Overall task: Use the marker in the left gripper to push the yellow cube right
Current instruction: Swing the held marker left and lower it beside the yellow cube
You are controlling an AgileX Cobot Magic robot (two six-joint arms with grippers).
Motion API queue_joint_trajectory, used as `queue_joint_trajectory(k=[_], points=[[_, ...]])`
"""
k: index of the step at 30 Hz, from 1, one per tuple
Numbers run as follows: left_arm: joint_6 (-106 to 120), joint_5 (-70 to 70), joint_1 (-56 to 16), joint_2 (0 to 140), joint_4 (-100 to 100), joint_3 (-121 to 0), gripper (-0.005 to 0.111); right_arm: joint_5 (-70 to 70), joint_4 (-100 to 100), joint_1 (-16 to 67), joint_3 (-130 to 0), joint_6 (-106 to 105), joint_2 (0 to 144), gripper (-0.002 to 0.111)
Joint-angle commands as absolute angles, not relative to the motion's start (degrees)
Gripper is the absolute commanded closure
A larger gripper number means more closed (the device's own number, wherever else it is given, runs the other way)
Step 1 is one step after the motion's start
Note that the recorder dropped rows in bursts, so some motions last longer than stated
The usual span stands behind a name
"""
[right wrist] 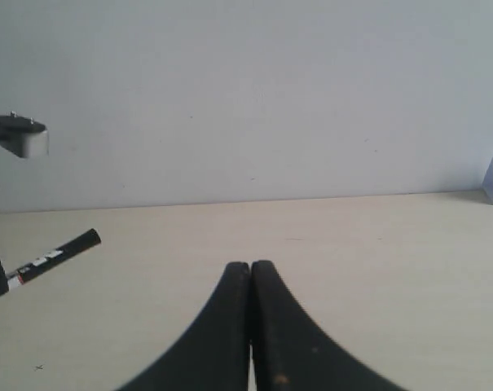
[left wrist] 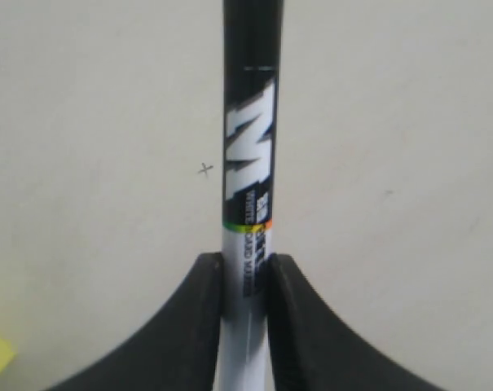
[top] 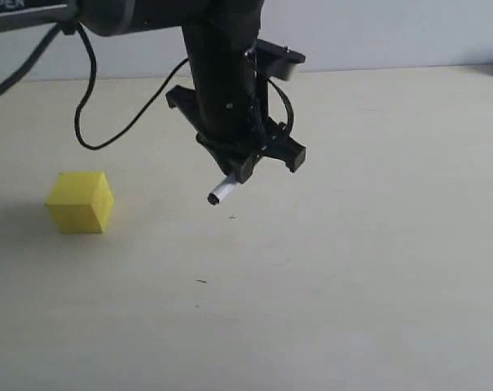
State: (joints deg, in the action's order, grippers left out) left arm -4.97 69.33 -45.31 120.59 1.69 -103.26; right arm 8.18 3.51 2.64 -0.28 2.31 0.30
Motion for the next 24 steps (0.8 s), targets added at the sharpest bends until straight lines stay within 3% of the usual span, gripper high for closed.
queue_joint_trajectory(k=[1, 12, 17, 24], points=[[-0.4, 70.0, -45.2, 116.0, 6.0, -101.5, 0.107, 7.7, 3.5, 2.7, 0.0, 2.2, 0.0, 0.108], [12.5, 70.0, -35.6, 100.0, 6.6, -84.8, 0.107, 7.7, 3.5, 2.7, 0.0, 2.2, 0.0, 0.108], [26.8, 69.6, -24.3, 93.5, 3.5, -77.3, 0.107, 7.7, 3.5, 2.7, 0.0, 2.2, 0.0, 0.108], [41.8, 69.0, -9.0, 93.3, 4.5, -76.3, 0.107, 7.7, 3.5, 2.7, 0.0, 2.2, 0.0, 0.108]])
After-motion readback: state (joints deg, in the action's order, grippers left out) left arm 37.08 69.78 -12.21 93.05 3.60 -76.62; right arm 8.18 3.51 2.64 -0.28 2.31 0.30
